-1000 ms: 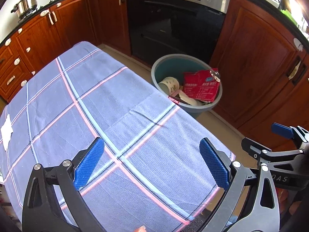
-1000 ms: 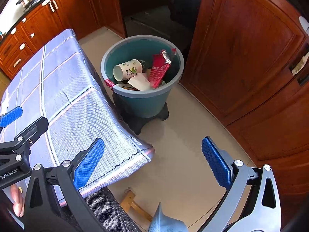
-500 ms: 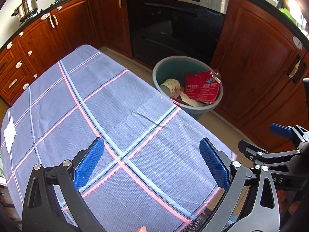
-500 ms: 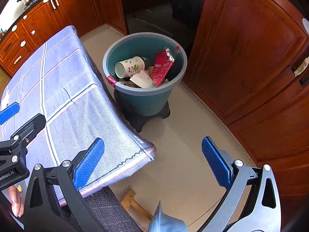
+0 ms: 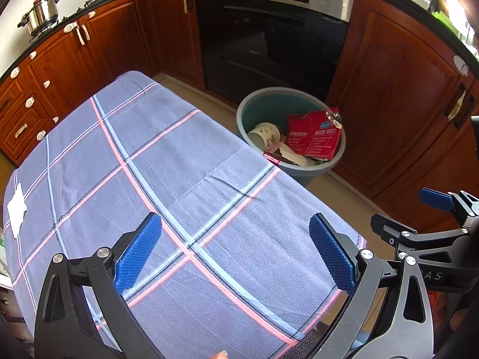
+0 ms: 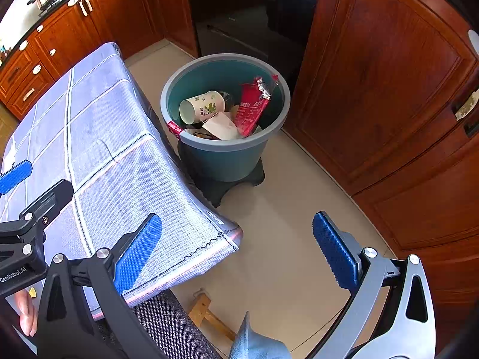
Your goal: Collect trash
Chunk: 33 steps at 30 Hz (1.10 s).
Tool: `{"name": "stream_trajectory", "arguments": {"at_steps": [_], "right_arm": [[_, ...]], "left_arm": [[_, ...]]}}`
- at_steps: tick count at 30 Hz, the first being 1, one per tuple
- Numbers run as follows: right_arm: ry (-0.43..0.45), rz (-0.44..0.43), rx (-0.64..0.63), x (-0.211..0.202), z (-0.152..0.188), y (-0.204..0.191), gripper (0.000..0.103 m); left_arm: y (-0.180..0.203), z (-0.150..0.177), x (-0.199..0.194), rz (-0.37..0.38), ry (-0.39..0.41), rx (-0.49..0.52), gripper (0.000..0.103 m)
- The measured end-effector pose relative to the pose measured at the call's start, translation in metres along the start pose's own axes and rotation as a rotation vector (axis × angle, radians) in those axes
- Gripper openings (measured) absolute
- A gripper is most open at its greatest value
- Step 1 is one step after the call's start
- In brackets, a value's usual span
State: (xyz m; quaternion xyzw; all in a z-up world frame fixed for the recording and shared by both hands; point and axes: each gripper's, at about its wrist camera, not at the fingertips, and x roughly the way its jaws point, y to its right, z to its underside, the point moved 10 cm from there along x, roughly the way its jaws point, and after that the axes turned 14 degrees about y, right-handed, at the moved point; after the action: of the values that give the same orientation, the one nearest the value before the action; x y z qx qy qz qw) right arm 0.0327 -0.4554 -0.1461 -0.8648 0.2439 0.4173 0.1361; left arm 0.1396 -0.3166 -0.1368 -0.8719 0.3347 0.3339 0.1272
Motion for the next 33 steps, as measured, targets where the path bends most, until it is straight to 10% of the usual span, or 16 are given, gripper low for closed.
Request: {"name": "stream_trajectory", "arguments": {"at_steps": [33], "right_arm": [[-0.003,-0.004,-0.005,0.0001,-0.0012,-0.0038,0.097]], "left_arm": [[-0.0007,0.0017,-0.0011,-0.008,0.002,0.015,0.099]]}}
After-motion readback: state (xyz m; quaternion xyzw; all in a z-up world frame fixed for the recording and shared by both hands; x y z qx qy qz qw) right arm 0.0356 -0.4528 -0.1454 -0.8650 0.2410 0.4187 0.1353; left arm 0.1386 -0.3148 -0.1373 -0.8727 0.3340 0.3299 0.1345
